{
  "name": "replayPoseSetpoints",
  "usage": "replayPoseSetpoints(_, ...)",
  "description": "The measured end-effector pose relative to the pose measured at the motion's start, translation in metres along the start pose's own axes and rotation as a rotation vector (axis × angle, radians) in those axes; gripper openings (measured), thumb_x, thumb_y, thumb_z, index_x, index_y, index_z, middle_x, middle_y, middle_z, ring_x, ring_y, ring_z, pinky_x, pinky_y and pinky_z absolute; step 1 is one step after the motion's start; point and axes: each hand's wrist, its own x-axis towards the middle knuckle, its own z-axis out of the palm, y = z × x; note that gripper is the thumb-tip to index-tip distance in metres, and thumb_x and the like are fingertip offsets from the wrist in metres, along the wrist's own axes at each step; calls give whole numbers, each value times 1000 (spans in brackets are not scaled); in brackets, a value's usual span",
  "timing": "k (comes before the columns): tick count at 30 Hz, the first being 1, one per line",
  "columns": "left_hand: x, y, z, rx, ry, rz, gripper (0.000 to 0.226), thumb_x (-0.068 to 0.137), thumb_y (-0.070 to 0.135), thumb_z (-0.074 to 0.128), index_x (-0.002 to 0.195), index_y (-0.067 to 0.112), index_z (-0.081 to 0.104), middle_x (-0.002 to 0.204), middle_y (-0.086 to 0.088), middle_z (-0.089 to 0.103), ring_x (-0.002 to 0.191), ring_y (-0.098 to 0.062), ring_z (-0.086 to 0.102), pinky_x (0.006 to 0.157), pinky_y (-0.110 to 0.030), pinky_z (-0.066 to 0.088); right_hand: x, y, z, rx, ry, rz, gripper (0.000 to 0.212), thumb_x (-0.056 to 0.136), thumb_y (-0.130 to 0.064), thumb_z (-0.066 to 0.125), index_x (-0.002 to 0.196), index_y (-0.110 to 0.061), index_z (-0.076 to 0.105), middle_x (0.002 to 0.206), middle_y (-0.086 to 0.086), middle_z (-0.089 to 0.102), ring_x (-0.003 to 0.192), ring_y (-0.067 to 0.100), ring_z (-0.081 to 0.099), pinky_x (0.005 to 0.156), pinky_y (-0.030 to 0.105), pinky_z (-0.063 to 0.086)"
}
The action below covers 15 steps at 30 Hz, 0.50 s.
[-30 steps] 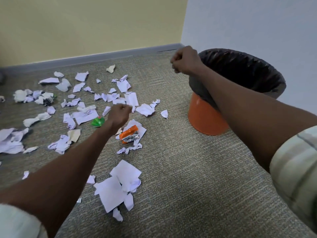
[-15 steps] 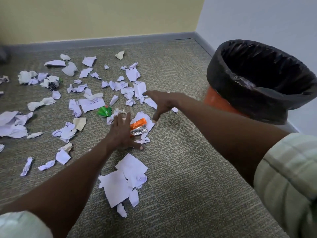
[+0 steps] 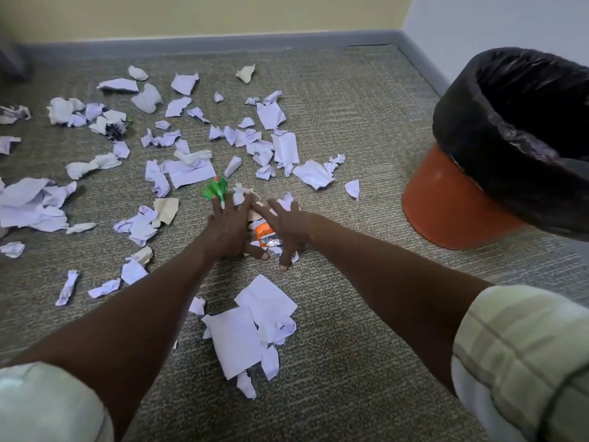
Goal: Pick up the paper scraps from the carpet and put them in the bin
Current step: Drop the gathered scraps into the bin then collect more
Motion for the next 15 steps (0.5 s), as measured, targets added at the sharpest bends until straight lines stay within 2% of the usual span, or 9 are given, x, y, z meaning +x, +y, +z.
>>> replayPoseSetpoints(1, 3, -5, 3, -17, 4, 34, 158, 29, 99, 55, 155, 20, 1, 158, -30, 9, 146, -50, 5, 114, -65, 20, 2, 0, 2, -21, 21, -5, 156, 47, -45, 94, 152, -28, -20, 162, 15, -8, 142, 55, 7, 109, 64, 29)
replayPoseSetpoints(3, 1, -7, 9, -69, 64, 97, 142, 43, 90, 63, 153, 11, 21, 152, -29, 31, 143, -44, 24, 116, -51, 21, 4, 1, 4, -19, 89, -22, 152, 47, -43, 95, 154, -25, -11, 160, 15, 9, 138, 52, 21, 105, 59, 36)
replayPoseSetpoints(5, -1, -6, 12, -152, 160, 164, 116, 54, 70, 76, 144, 7, 41, 137, -22, 52, 128, -39, 47, 106, -43, 32, 5, 2, 4, 16, 163, -40, 141, 51, -37, 94, 155, -19, 1, 154, 15, 24, 132, 47, 32, 101, 56, 42)
replayPoseSetpoints(7, -7, 0, 13, -230, 242, 204, 86, 59, 43, 87, 131, 5, 57, 120, -19, 63, 108, -37, 60, 94, -41, 43, 5, 1, 7, 43, 196, -36, 129, 55, -33, 93, 153, -13, 11, 150, 16, 28, 128, 45, 36, 100, 53, 42)
replayPoseSetpoints(9, -15, 6, 16, -256, 330, 209, 58, 66, 26, 84, 117, 6, 66, 103, -20, 68, 91, -37, 64, 79, -38, 48, 5, -2, 11, 88, 201, -17, 122, 57, -27, 93, 152, -12, 17, 147, 20, 28, 124, 45, 42, 98, 49, 43)
replayPoseSetpoints(11, -26, 12, 22, -285, 395, 213, 33, 74, 21, 74, 105, 11, 70, 87, -17, 67, 79, -35, 62, 65, -34, 40, 3, -2, 14, 184, 204, -15, 119, 56, -19, 93, 150, -14, 21, 144, 23, 30, 119, 45, 49, 96, 48, 47)
replayPoseSetpoints(13, -37, 18, 25, -362, 430, 199, 14, 77, 17, 68, 91, 17, 70, 77, -10, 66, 72, -29, 60, 60, -33, 33, -1, -2, 17, 258, 202, -33, 111, 60, -12, 90, 149, -14, 24, 139, 24, 34, 113, 43, 54, 91, 47, 50)
replayPoseSetpoints(15, -46, 24, 23, -449, 427, 157, 5, 79, 15, 65, 81, 19, 69, 69, -5, 66, 66, -20, 60, 57, -34, 36, -6, -3, 19, 301, 206, -48, 93, 68, -10, 85, 144, -12, 33, 131, 24, 39, 104, 41, 58, 85, 46, 52)
